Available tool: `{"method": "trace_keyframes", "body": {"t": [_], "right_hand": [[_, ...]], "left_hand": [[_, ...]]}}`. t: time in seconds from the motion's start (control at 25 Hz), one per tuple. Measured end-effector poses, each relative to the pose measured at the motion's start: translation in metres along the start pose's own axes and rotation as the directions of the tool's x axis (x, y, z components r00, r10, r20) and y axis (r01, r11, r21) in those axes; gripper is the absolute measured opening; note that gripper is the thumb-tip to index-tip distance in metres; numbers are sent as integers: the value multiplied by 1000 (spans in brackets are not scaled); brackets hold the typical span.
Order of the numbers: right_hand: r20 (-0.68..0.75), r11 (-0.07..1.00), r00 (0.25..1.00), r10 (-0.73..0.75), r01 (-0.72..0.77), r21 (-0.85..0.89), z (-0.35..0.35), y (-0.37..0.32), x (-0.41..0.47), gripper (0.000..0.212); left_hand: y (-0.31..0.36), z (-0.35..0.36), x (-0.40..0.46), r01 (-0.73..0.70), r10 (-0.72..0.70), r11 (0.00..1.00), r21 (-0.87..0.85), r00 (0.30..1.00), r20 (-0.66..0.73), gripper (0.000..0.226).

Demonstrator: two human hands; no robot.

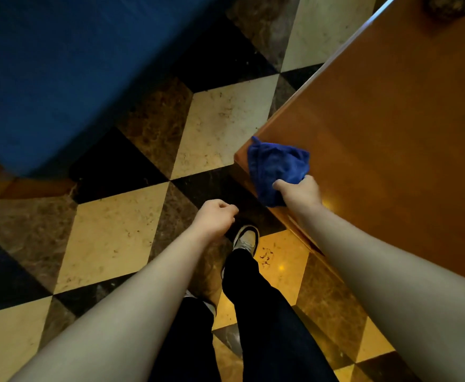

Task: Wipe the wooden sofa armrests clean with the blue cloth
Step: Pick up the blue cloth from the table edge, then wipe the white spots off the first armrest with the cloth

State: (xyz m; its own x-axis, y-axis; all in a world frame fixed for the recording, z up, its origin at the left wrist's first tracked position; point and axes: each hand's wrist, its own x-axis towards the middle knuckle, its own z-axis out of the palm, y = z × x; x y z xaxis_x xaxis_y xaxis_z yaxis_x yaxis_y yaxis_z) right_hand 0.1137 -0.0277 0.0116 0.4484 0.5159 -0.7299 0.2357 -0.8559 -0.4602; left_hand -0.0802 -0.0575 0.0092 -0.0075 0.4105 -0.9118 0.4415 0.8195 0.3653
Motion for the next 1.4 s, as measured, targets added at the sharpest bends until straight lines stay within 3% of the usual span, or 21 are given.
{"method": "trace_keyframes", "body": {"t": [0.08, 0.16, 0.36, 0.44, 0.52, 0.64, 0.76, 0.84, 1.0, 1.24, 1.4], "right_hand": [[94, 984, 996, -6, -11, 176, 22, -4, -32, 28], [190, 958, 982, -15, -40, 283, 44, -15, -69, 32], [446, 953, 870, -213, 83, 292, 114, -58, -205, 35], [600, 953, 757, -258, 99, 285, 143, -71, -266, 40], [701, 953, 650, -294, 144, 266, 170, -83, -320, 45], [747, 946, 582, -322, 214, 241, 212, -109, -396, 44], [758, 931, 548, -353, 288, 224, 251, -134, -442, 43], [751, 921, 554, -359, 340, 190, 274, -149, -455, 45], [724, 920, 604, -333, 378, 108, 324, -184, -453, 32], [648, 886, 646, -404, 452, 101, 395, -258, -406, 30], [588, 827, 623, -515, 543, 150, 445, -304, -364, 37]], "left_hand": [[-19, -23, -10, 74, -73, 981, -178, 997, 10, 33], [-38, -40, -23, 107, -107, 943, -316, 994, 19, 42], [-96, -114, -100, 63, -112, 758, -649, 993, -35, 63], [-123, -158, -140, 80, -81, 614, -786, 996, 39, 66], [-153, -199, -181, 72, -3, 391, -918, 997, 77, 61], [-200, -257, -242, -95, 82, 100, -990, 993, -87, 49], [-232, -313, -275, -298, 57, -4, -955, 953, -298, 38], [-235, -347, -289, -400, 2, 74, -914, 916, -401, 37], [-227, -415, -284, -513, -152, 342, -787, 797, -585, 39], [-184, -511, -224, -460, -74, 652, -603, 753, -654, 46], [-151, -571, -173, -503, 31, 747, -435, 679, -733, 45]]}}
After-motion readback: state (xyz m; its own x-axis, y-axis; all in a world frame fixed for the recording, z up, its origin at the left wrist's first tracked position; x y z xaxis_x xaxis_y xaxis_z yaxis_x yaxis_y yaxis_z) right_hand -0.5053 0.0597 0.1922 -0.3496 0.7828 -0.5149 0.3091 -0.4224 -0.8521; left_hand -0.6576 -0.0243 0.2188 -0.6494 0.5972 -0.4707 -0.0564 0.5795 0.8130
